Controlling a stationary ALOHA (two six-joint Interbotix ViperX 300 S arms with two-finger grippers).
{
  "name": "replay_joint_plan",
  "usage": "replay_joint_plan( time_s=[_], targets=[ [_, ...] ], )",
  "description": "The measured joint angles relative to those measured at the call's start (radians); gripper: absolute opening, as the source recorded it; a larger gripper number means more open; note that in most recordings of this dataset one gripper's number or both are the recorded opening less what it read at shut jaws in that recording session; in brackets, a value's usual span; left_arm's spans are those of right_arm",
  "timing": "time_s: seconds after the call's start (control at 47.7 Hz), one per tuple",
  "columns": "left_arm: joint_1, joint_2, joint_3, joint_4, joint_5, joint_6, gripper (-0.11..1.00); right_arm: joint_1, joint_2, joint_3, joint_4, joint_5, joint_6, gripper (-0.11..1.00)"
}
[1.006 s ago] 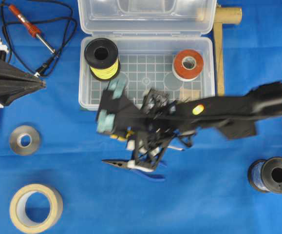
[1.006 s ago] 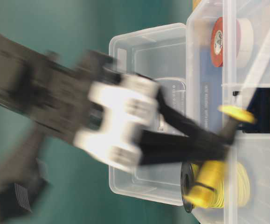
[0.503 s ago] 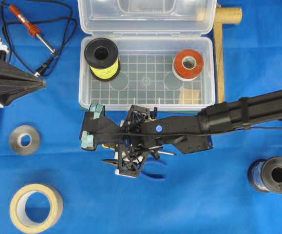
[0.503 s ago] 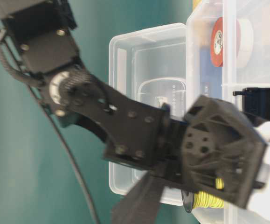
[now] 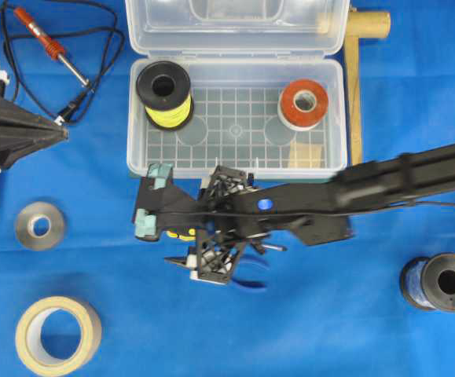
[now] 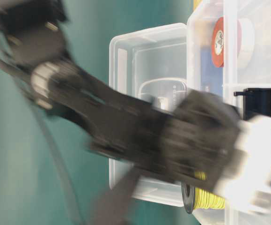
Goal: Pick the screwdriver from the toolbox among several items.
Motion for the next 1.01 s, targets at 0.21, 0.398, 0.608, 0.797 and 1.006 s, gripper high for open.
replay_joint_plan(
  time_s=[0.21, 0.398, 0.608, 0.797, 1.006],
  targets=[
    [0.0, -0.012, 0.0, 0.0, 0.012, -0.003, 0.0, 0.021, -0.232, 0.12, -0.089, -0.011, 0.028, 0.7],
    [0.0, -0.018, -0.002, 0.0, 0.012, -0.003, 0.0, 0.044, -0.466, 0.31, -0.19, -0.064, 0.071, 0.7],
    [0.0, -0.018, 0.0, 0.0, 0.009, -0.003, 0.0, 0.049, -0.741, 0.575, -0.288, -0.195, 0.153, 0.7],
    [0.0, -0.02, 0.0, 0.0, 0.008, -0.005, 0.0, 0.051, -1.023, 0.804, -0.376, -0.281, 0.201, 0.7],
    [0.0, -0.018, 0.0, 0.0, 0.006, -0.005, 0.0, 0.051, -1.256, 0.986, -0.431, -0.311, 0.209, 0.7]
  ],
)
